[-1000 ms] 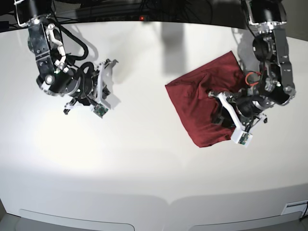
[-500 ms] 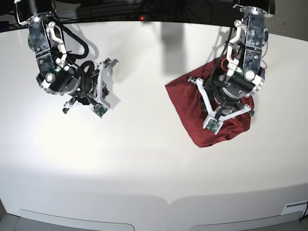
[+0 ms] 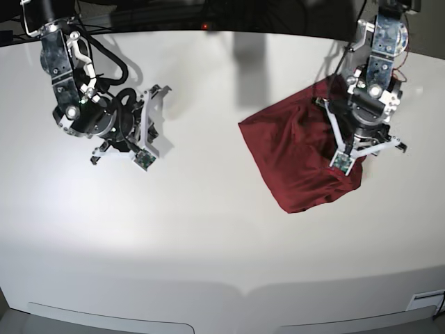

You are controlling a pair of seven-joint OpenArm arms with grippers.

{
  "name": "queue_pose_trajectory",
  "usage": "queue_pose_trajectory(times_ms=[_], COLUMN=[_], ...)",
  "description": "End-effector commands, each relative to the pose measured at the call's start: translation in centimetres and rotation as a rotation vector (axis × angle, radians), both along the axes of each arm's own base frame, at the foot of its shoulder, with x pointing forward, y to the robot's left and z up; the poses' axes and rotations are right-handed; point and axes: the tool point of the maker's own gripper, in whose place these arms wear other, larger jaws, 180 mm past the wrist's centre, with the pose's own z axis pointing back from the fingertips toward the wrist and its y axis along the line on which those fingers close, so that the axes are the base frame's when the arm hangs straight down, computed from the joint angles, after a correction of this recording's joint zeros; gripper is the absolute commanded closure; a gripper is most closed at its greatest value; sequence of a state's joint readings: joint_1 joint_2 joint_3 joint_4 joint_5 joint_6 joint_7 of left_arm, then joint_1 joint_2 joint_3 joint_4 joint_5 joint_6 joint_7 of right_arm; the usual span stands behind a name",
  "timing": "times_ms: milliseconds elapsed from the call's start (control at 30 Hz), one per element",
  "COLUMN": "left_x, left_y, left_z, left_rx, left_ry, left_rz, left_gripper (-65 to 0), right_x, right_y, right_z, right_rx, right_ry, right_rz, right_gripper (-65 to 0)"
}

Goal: Fold the T-shirt properly
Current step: 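Press down on the folded bundle with the left gripper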

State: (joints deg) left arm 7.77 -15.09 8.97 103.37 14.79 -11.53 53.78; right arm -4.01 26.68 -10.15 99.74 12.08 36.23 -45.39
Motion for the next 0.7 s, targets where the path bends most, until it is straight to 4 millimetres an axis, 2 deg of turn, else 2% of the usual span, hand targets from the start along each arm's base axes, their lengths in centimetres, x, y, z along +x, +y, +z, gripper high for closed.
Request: queue_pose_trajectory(times_ms=[0,100,167,233,300,400,467,567,667], left_x=[0.7,0.8,0.9,1.1,1.3,1.3,0.7,0.1,0.3], left_y=[0.8,2.5,1.7,-0.7,-3.4,-7.1,-9.5,-12.0,-13.2], left_z=[1.1,1.5,1.9,3.0,5.6,10.1,11.8,10.9,8.7], left_rx=[0.016,0.044,-0.018,-0.158,-0.272,-0.350,-0.386,-0.383,-0.357], left_ry=[-0.038,-0.048,-0.066,-0.083,-0.136,-0.248,-0.280,-0.264,-0.247], left_rz=[0.012,0.050,0.061,0.038,-0.008,-0.100,-0.164,-0.214,-0.194], left_gripper=[-17.1,-17.1,-17.1,-17.1,-17.1,-17.1,-17.1,-17.1,-17.1], right_x=[1.0,1.1,1.1,1.2,1.2,1.2,1.2,1.2,1.2], right_y=[-0.1,-0.1,0.0,0.2,0.2,0.3,0.2,0.2,0.2], right_z=[1.2,1.3,1.3,1.4,1.5,1.5,1.5,1.4,1.4], right_rx=[0.008,0.010,0.015,0.023,0.030,0.030,0.029,0.026,0.027], right_ry=[-0.047,-0.049,-0.053,-0.056,-0.056,-0.056,-0.056,-0.053,-0.053], right_rz=[0.000,0.000,0.001,0.000,-0.004,-0.005,-0.005,-0.006,-0.005], right_gripper=[-6.5,-6.5,-6.5,-6.5,-6.5,-6.5,-6.5,-6.5,-6.5])
